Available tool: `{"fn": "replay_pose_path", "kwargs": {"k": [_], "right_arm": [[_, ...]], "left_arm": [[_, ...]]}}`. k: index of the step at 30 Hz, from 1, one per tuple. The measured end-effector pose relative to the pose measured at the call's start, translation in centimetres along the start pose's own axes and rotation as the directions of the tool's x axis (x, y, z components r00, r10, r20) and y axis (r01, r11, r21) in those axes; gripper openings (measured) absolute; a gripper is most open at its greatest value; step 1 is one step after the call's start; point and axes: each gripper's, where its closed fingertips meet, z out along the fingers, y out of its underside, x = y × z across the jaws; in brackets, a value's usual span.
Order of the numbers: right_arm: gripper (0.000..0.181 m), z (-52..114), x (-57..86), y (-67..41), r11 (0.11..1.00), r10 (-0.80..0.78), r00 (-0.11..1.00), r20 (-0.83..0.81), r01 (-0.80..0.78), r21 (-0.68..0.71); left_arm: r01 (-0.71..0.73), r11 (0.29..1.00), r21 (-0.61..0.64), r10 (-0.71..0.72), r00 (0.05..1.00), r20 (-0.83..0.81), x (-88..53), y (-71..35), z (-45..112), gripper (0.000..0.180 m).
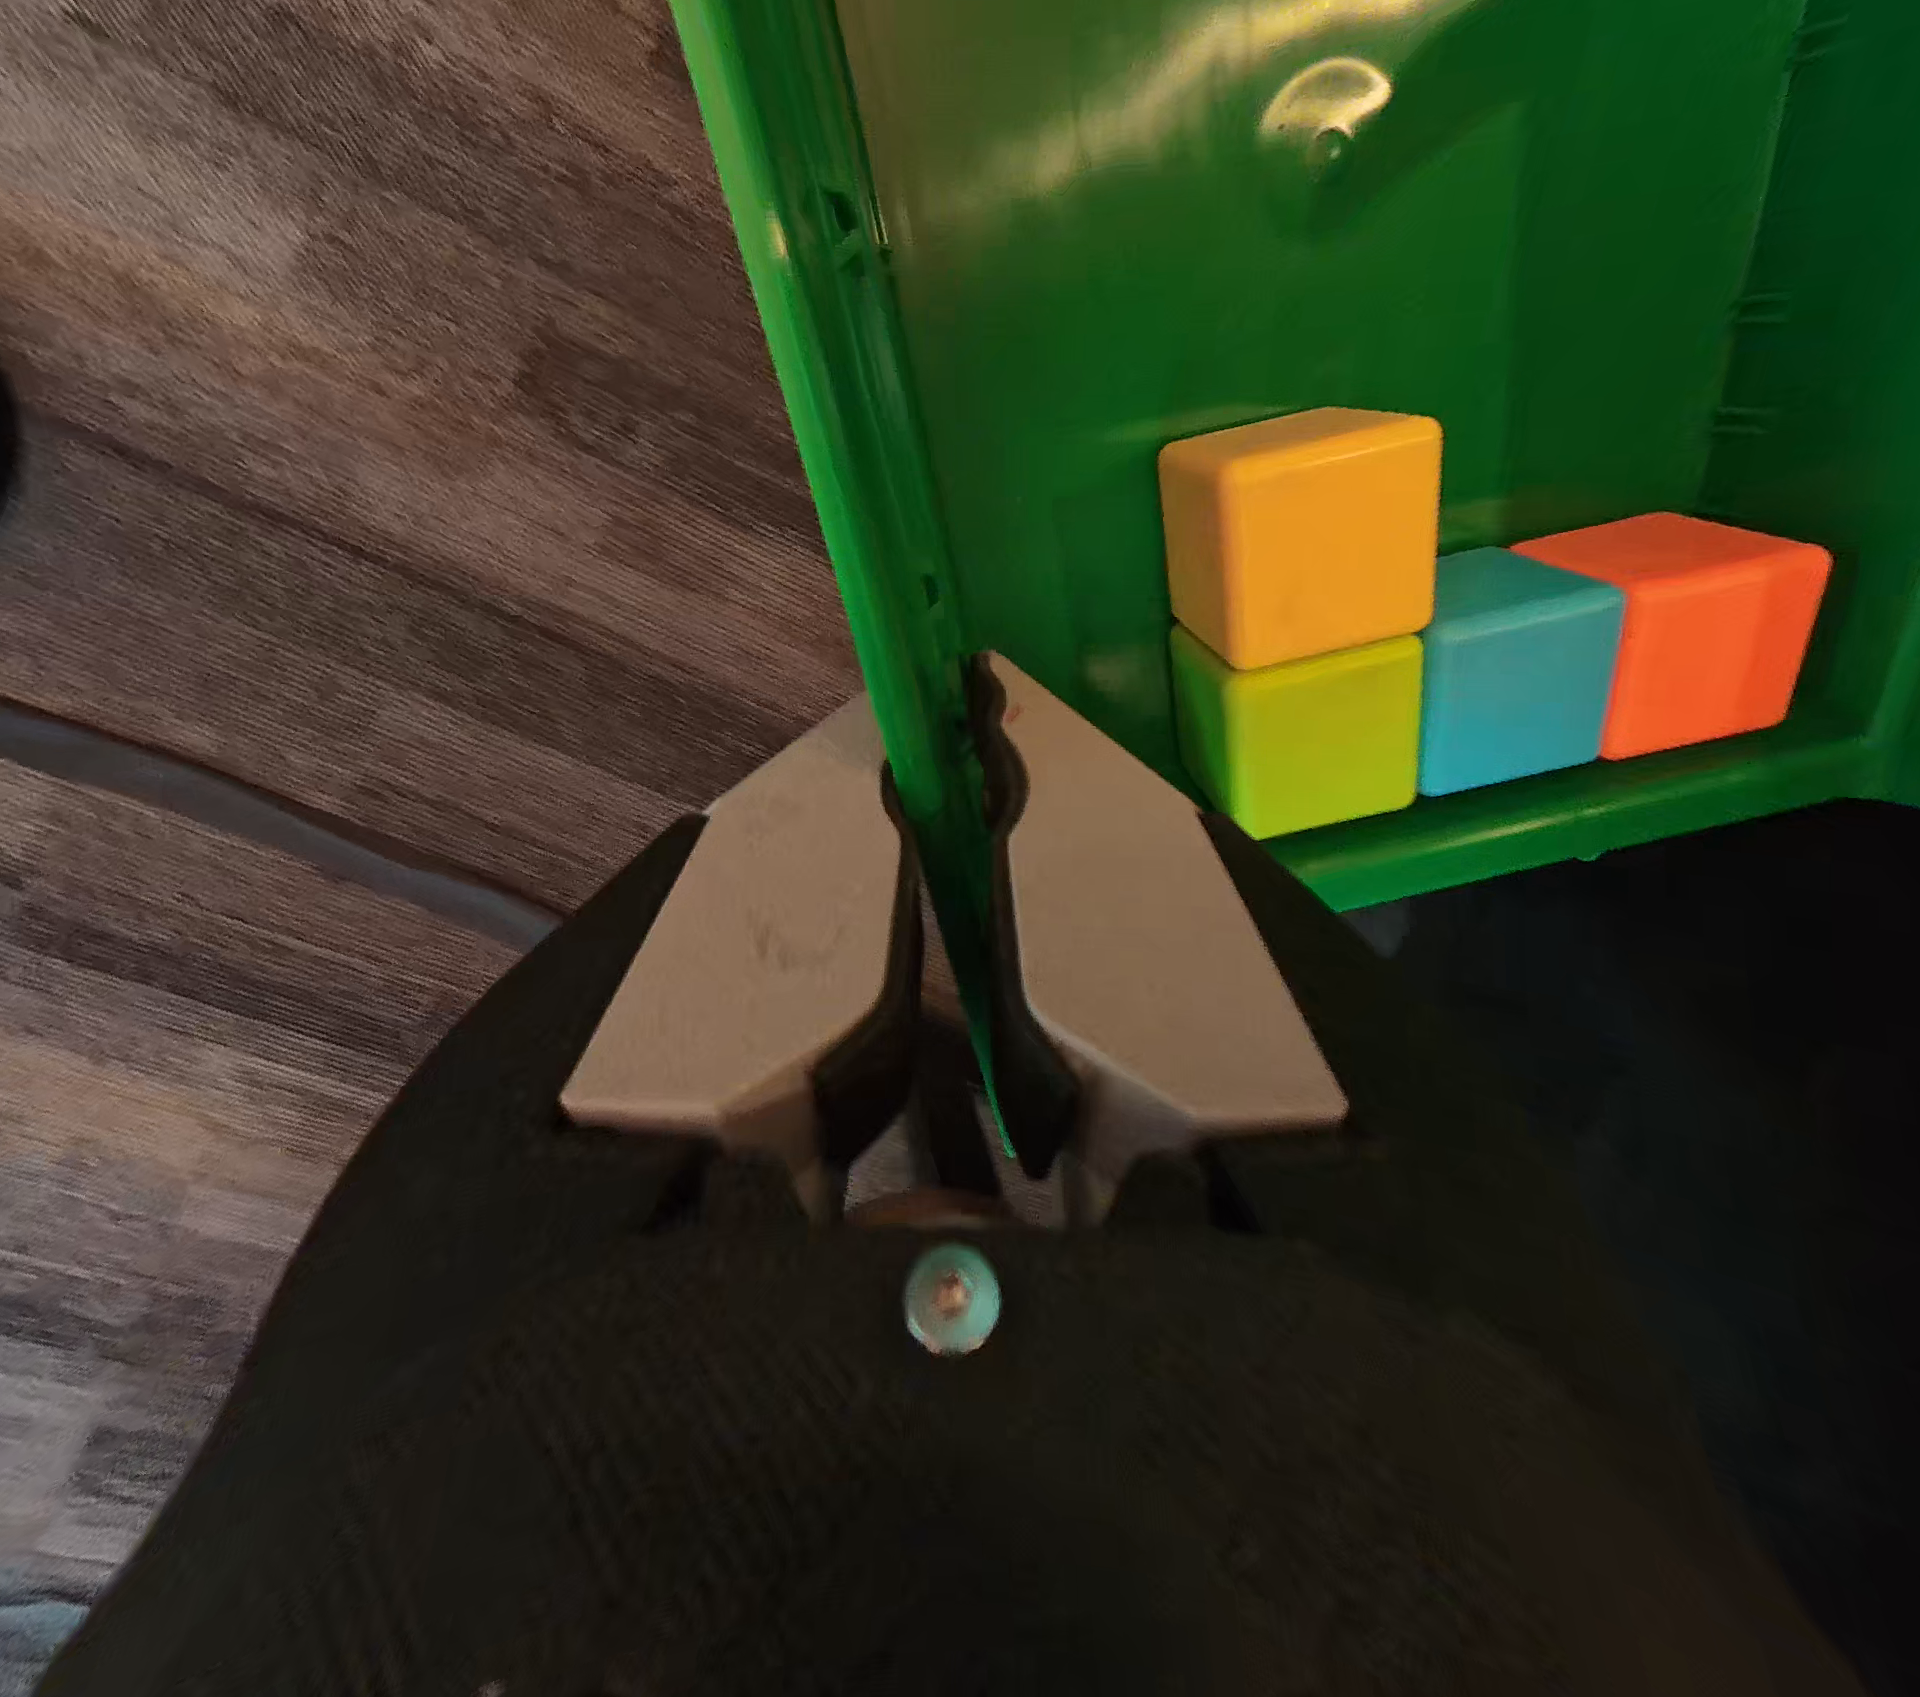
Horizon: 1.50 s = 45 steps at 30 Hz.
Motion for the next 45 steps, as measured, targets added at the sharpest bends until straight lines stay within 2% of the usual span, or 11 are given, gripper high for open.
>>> {"fn": "replay_pose_path", "kwargs": {"k": [4,8,14,20,27,33,39,45], "right_arm": [[0.135,5.7,6.3,-12.2,0.999,-0.04,0.999,0.008,0.04,0.017],[0.135,11.9,12.1,-26.9,0.998,-0.061,0.995,0.072,0.061,0.004],[0.135,21.0,16.5,-48.2,0.986,-0.057,0.991,0.123,0.075,-0.151],[0.135,30.7,21.9,-66.6,0.965,-0.095,0.991,0.092,0.114,-0.234],[0.135,43.6,30.6,-88.3,0.979,-0.067,0.998,0.005,0.067,-0.195],[0.136,54.5,32.9,-105.1,0.983,-0.061,0.998,-0.007,0.059,-0.172],[0.135,69.9,38.4,-122.1,0.981,-0.101,0.992,0.078,0.112,-0.156],[0.135,89.1,41.6,-140.2,0.942,-0.114,0.969,0.219,0.176,-0.287]], "left_arm": [[-0.033,0.999,-0.022,0.035,0.998,0.051,-13.1,-8.8,3.4,0.002],[0.002,1.0,-0.018,0.0,0.995,0.095,-25.7,-17.5,5.4,0.002],[0.143,0.989,-0.027,-0.138,0.982,0.131,-42.8,-28.8,5.1,0.002],[0.234,0.97,0.068,-0.24,0.966,0.097,-61.2,-38.6,8.2,0.002],[0.216,0.971,0.106,-0.215,0.976,-0.022,-85.1,-50.7,12.9,0.003],[0.132,0.99,0.047,-0.133,0.991,0.027,-105.2,-60.7,10.7,0.002],[0.175,0.983,0.06,-0.181,0.978,0.108,-127.9,-66.8,10.8,0.003],[0.326,0.944,0.052,-0.33,0.922,0.204,-149.5,-69.7,7.9,0.003]]}}
